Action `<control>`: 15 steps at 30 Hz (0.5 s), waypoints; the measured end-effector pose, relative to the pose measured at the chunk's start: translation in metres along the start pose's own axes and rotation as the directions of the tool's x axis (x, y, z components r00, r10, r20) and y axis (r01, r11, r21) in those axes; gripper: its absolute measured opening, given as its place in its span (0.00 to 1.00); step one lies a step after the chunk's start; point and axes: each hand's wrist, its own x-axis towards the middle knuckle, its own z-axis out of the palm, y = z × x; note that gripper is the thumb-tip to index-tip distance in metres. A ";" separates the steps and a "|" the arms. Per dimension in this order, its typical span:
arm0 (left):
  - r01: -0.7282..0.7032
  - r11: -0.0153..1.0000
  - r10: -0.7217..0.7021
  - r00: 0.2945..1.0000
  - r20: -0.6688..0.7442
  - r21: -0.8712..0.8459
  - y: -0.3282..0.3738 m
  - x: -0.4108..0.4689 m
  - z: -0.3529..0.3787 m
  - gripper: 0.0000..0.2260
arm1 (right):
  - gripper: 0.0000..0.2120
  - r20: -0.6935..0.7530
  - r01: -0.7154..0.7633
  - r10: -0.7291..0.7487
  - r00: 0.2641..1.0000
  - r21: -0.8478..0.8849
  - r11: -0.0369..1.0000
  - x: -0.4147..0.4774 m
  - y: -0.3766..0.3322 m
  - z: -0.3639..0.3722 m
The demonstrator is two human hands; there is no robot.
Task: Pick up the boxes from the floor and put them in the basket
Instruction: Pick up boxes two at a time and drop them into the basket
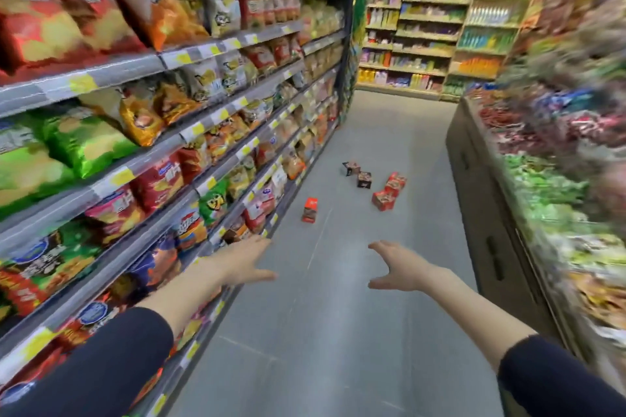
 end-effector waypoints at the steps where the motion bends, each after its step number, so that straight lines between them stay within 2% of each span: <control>1: -0.019 1.000 0.019 1.000 -0.008 0.007 0.010 0.022 -0.008 0.37 | 0.39 -0.007 -0.021 0.021 1.000 0.008 1.000 0.009 0.018 -0.010; 6: -0.092 0.995 0.092 0.995 -0.024 0.024 0.039 0.117 -0.043 0.36 | 0.40 -0.038 -0.106 0.108 0.993 0.059 0.993 0.059 0.087 -0.048; 15: -0.190 0.980 0.190 0.982 0.012 0.066 0.034 0.304 -0.111 0.33 | 0.41 -0.103 -0.200 0.215 0.971 0.137 0.970 0.197 0.174 -0.103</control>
